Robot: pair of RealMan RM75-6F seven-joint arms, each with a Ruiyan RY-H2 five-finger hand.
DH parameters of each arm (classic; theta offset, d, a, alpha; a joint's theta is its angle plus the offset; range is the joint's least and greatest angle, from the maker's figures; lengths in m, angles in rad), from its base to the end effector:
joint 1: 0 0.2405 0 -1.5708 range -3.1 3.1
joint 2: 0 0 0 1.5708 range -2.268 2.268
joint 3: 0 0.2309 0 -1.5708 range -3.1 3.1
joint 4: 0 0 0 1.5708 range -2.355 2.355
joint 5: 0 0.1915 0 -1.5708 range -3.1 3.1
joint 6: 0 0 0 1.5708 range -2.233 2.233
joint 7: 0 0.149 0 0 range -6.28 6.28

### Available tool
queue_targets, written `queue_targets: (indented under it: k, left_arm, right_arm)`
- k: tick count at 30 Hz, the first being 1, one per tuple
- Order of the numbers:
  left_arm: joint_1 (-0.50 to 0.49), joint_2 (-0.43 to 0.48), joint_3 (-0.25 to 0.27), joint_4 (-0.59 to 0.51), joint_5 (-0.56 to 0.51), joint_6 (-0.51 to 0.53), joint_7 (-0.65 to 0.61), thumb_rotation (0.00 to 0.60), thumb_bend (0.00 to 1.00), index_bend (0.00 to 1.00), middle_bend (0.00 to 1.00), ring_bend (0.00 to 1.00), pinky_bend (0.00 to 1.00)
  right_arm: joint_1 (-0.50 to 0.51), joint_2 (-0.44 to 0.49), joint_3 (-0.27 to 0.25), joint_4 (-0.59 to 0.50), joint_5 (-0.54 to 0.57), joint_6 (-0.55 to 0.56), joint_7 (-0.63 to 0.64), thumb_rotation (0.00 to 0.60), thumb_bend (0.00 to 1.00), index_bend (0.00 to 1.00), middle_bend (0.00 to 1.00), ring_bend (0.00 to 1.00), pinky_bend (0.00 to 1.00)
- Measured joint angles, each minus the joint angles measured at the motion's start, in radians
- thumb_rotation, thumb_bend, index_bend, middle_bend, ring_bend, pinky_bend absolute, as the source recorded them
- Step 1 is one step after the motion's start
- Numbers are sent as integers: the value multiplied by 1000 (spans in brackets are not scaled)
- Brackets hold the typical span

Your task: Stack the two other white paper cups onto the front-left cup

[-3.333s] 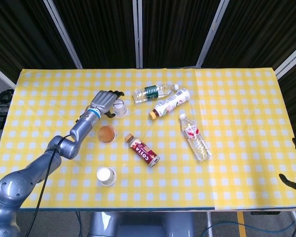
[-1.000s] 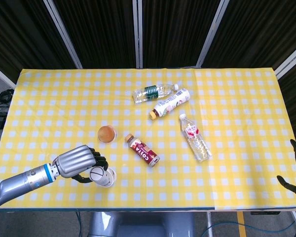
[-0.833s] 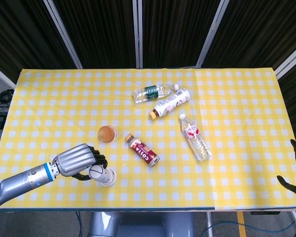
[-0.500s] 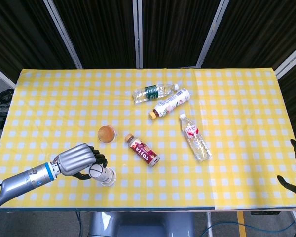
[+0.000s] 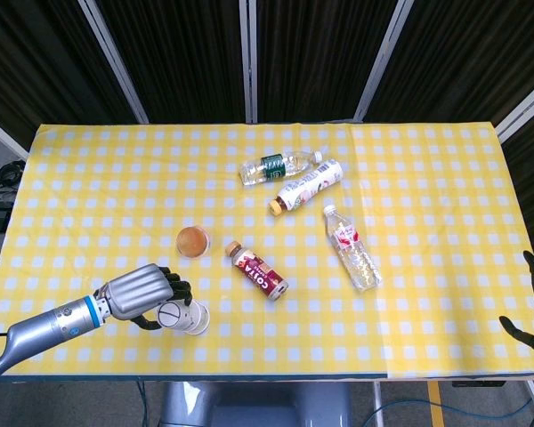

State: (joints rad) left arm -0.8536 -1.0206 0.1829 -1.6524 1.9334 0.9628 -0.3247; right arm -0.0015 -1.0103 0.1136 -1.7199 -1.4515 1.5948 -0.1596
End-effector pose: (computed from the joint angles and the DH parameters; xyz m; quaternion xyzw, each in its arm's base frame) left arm -0.1442 0.2611 0.0810 -0.9009 -0.2540 -0.3012 0.1820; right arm -0.2777 -0.1679 0.2133 0.5591 -0.3240 0.3548 0.6757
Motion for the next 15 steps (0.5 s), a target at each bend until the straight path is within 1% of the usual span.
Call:
queue_targets:
  k: [2,6,10,13,15]
  left_arm:
    - [2,-11,3,6,-4,-6,12,600,158,191,138,176,315]
    - [11,-45,10,34,-11,-6,10,600,158,91,62,123,277]
    - [20,-70,12,60,-15,15,-6,600,158,69,23,91,253]
    - [26,-81,14,75,-21,25,-20,600,158,31,1,42,201]
    - [31,-85,14,85,-27,33,-25,600,158,5,0,7,132]
  right_arm:
    - [0,-1,0,0,0,-1,-1,600,0,0,0,0,0]
    - [0,-1,0,1,2,-2,-2,600,0,0,0,0,0]
    - [1,-2,0,1,2,-3,-2,600,0,0,0,0,0]
    - [2,-2,0,2,3,-5,-2,600,0,0,0,0,0]
    - [2,-2,0,2,3,-6,-1,600,0,0,0,0,0]
